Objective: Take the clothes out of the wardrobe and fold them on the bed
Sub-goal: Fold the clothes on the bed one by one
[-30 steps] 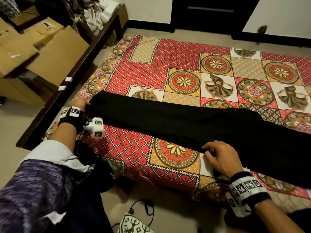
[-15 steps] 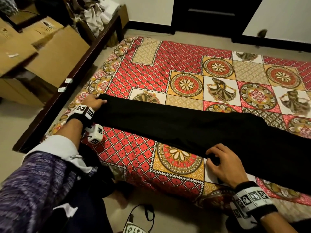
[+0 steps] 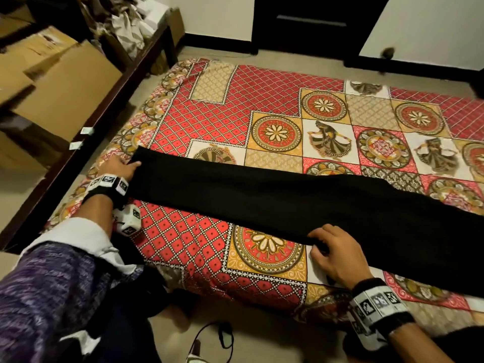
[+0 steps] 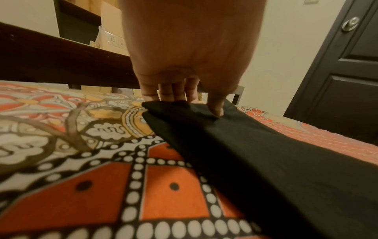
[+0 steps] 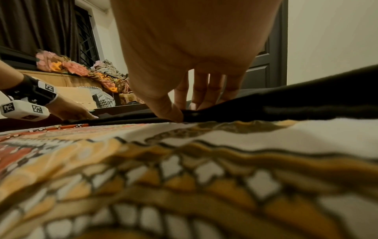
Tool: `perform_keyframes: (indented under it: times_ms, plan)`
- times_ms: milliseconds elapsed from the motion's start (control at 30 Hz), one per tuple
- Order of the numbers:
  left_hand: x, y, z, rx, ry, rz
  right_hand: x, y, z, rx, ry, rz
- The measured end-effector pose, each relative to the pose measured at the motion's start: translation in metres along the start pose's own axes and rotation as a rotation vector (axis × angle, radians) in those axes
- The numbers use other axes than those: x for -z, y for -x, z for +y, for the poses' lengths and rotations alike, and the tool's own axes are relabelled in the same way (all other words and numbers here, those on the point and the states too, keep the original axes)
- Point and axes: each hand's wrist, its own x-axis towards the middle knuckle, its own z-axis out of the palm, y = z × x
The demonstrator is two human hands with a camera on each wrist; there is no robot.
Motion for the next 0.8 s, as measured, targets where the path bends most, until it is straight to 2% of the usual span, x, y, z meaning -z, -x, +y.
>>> perform_keyframes:
  times_ms: [133, 300, 467, 567, 633, 800]
  plan:
    - [0.000, 0.002, 0.005, -0.016, -0.075, -0.047, 0.008, -0.003, -0.002, 0.006, -0.072, 0.031]
    - [-0.001, 0.009, 0.014, -0.074, -0.242, -0.003, 0.010, -0.006, -0.002, -0.009, -0.111, -0.016]
    - [-0.005, 0.007, 0.015, -0.022, -0.162, -0.054, 0.009, -0.006, -0.005, -0.032, -0.082, 0.006]
    - [-0.007, 0.002, 0.013, 0.033, -0.164, -0.111, 0.009, -0.007, -0.004, -0.017, -0.036, -0.054]
    - [-0.006, 0.003, 0.015, 0.014, -0.170, -0.140, 0.009, -0.007, -0.004, -0.018, -0.028, -0.076]
    - [0.003, 0.010, 0.018, -0.099, -0.157, -0.007, 0.013, -0.007, -0.001, -0.058, -0.019, -0.043]
